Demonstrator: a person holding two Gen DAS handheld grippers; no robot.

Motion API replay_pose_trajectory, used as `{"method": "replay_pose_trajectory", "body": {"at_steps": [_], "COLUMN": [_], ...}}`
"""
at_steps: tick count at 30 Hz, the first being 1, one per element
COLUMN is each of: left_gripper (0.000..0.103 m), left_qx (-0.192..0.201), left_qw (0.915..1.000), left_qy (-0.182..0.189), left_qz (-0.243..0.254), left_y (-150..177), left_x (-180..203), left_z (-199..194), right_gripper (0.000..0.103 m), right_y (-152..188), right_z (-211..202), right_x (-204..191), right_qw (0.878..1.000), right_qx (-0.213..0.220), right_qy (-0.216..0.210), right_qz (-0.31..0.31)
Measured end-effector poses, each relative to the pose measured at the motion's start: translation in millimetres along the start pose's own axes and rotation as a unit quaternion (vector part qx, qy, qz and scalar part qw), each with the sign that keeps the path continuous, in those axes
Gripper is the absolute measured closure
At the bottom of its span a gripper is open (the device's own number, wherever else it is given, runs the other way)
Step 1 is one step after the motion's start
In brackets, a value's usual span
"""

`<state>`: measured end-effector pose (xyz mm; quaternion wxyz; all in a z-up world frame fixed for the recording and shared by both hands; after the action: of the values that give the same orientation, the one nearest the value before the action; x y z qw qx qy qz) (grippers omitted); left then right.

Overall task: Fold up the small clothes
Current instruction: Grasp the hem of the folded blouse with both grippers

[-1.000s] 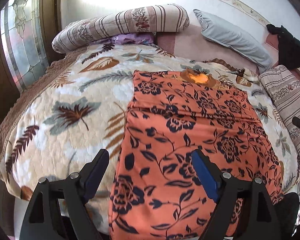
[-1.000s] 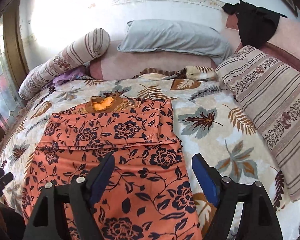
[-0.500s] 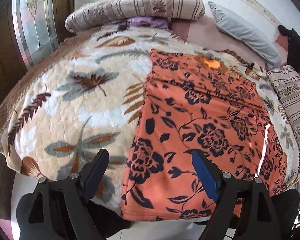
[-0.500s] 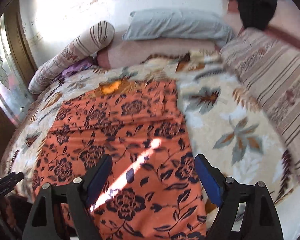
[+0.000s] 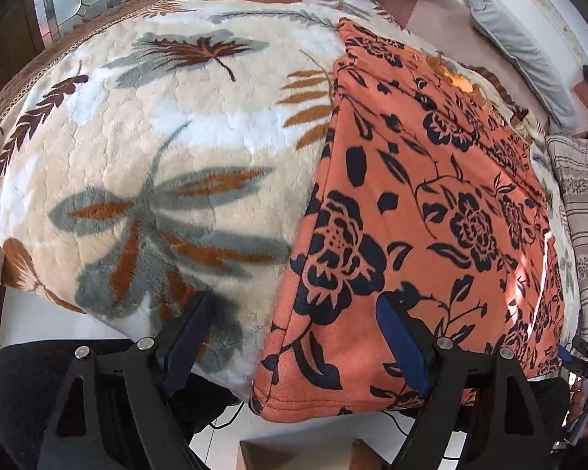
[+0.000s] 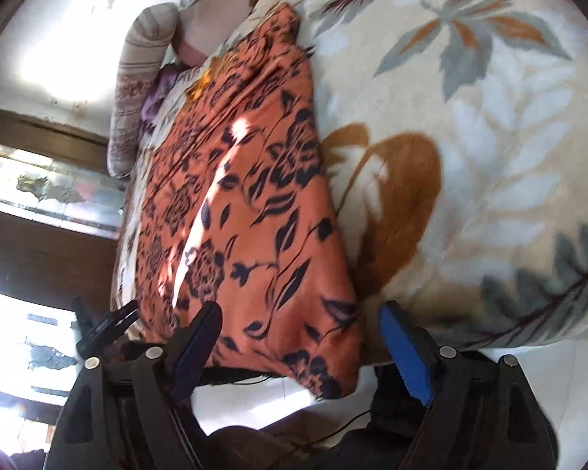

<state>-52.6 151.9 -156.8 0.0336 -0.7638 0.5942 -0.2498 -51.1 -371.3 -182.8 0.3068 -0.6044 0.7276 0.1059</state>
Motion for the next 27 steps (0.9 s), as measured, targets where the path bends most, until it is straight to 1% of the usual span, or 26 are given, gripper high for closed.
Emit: {"method": "replay_pose_trajectory", "body": {"at_steps": [1, 3, 6, 8, 10, 11, 13, 15, 17, 19, 20, 21, 22, 23, 24, 25, 26, 27], "left_gripper": [0.018, 0.018, 0.018, 0.018, 0.018, 0.019, 0.024, 0.029, 0.033, 0.033, 0.033, 0.036, 0.04, 0.05, 0.062, 0.07, 0.088, 0.093], "left_qx": [0.004, 0.001, 0.005, 0.01, 0.003, -0.005, -0.022, -0.031, -0.039, -0.035, -0.038, -0.041, -0.042, -0.044, -0.047, -0.049, -0.051, -0.054], "left_qw": [1.0, 0.9999, 0.9995, 0.9993, 0.9996, 0.9996, 0.999, 0.9993, 0.9988, 0.9988, 0.9988, 0.9988, 0.9989, 0.9988, 0.9985, 0.9984, 0.9981, 0.9979], "left_qy": [0.004, 0.015, 0.03, 0.033, 0.027, 0.024, 0.034, 0.022, 0.024, 0.029, 0.027, 0.024, 0.013, 0.004, 0.003, 0.007, 0.02, 0.027], "left_qz": [0.003, 0.002, -0.012, -0.014, -0.009, -0.015, -0.018, 0.007, 0.016, 0.017, 0.017, 0.014, 0.016, 0.022, 0.027, 0.028, 0.027, 0.024], "left_y": [2, 4, 13, 20, 23, 23, 28, 33, 39, 42, 42, 43, 42, 43, 42, 42, 40, 39], "left_x": [2, 2, -3, -8, -11, -14, -12, -5, -2, -2, -2, -3, 1, 2, 4, 5, 7, 7], "left_z": [-2, -5, -14, -18, -13, -10, -5, -3, -3, -3, -1, 2, 4, 3, 3, 2, 2, 1], "right_gripper": [0.028, 0.034, 0.042, 0.043, 0.042, 0.041, 0.041, 0.041, 0.041, 0.042, 0.042, 0.041, 0.041, 0.041, 0.041, 0.042, 0.044, 0.053], "right_y": [2, 3, 2, 3, 2, 0, -1, 0, 1, 3, 3, 2, 1, 1, -1, -1, 0, 2], "right_z": [2, 5, 5, 4, 7, 9, 10, 10, 7, 2, 3, 7, 12, 15, 14, 13, 13, 15], "right_x": [-2, -1, 1, -1, 0, 1, -1, -3, -5, -11, -12, -7, -1, 1, 1, -2, -3, -3], "right_qw": [1.0, 1.0, 1.0, 1.0, 1.0, 1.0, 1.0, 1.0, 1.0, 1.0, 1.0, 1.0, 1.0, 1.0, 1.0, 1.0, 1.0, 1.0], "right_qx": [-0.003, -0.003, 0.003, 0.005, 0.001, -0.003, -0.007, -0.008, -0.007, 0.0, 0.0, -0.005, -0.013, -0.018, -0.017, -0.017, -0.02, -0.027], "right_qy": [-0.005, -0.008, -0.022, -0.027, -0.025, -0.024, -0.018, -0.013, -0.015, -0.023, -0.017, -0.005, 0.0, -0.009, -0.012, -0.009, -0.004, -0.003], "right_qz": [-0.001, 0.004, 0.013, 0.012, 0.014, 0.016, 0.008, 0.003, 0.007, -0.005, -0.011, -0.008, 0.002, 0.014, 0.013, 0.003, -0.005, -0.006]}}
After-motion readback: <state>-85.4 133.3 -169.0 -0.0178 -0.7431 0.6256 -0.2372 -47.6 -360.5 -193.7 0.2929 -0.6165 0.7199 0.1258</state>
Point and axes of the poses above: each gripper's, at about its wrist camera, not at the fingertips, and z roughly the way its jaws point, x to its right, y to its underside, the point moved 4 cm from there along z, roughly the way its jaws point, and after that the axes turned 8 degrees about y, right-handed, at the moved point
